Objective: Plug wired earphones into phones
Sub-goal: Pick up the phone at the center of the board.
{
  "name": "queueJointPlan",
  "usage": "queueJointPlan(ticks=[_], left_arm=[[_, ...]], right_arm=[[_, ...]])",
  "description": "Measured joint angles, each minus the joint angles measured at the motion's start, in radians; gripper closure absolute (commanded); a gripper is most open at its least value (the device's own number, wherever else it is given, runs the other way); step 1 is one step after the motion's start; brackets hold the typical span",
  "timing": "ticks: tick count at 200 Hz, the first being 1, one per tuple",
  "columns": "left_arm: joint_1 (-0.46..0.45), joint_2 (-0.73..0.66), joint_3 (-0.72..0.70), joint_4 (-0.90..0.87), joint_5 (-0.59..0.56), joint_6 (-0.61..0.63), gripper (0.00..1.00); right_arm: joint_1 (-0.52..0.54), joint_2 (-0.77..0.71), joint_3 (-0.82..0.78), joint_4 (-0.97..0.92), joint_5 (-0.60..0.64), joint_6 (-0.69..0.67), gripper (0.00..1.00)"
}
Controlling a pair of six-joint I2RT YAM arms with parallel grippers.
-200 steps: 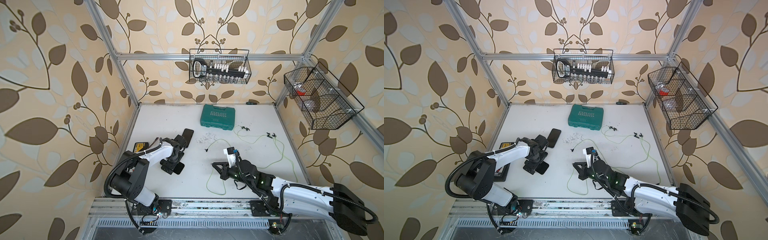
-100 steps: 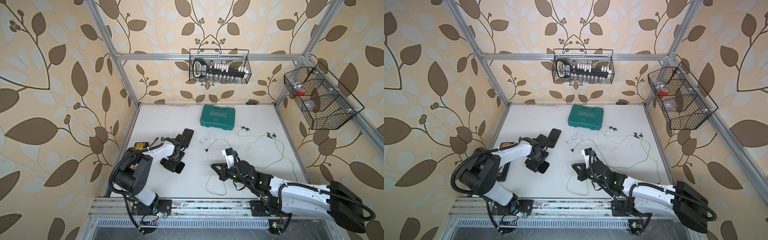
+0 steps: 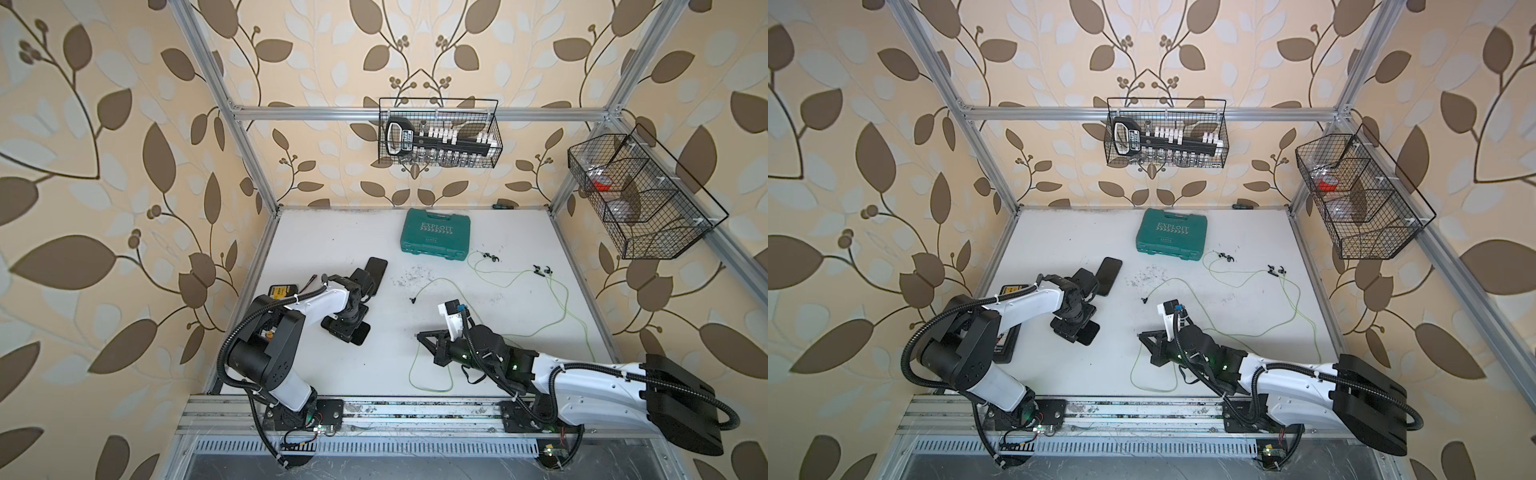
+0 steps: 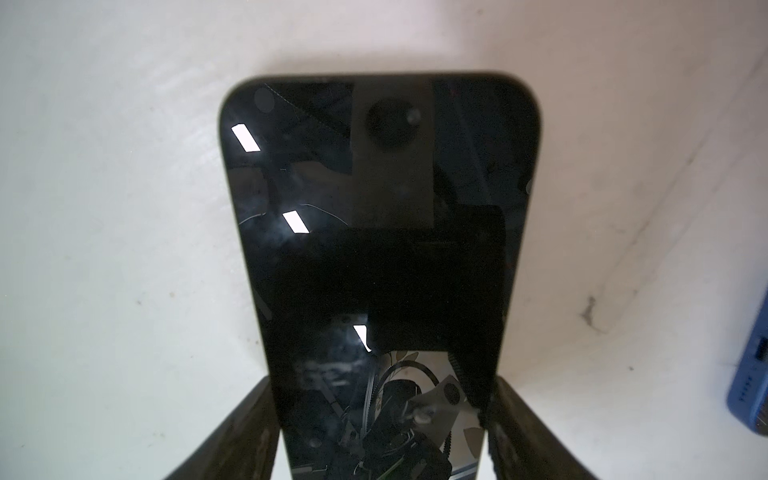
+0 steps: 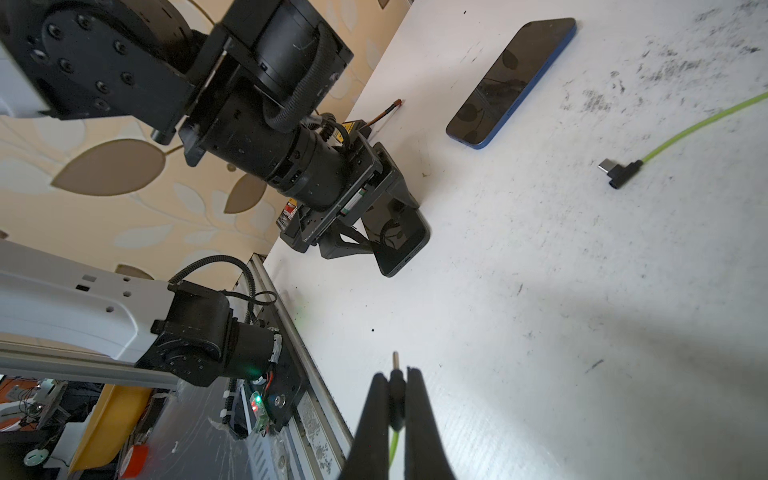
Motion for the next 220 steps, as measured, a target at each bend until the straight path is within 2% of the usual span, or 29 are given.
queueJointPlan(ticks=[109,220], left_arm=[[0.006,-0.047,-0.026,0.05,0.059,-0.048,0.31],[0.006,-0.232,-0.113,0.115,0.106,-0.15,0.32]], right_arm=[[0.077,0.177,-0.003,0.185,-0.001,-0.045,1.0],[0.082,0.42,0.09,0.344,0.004,-0.123,1.0]])
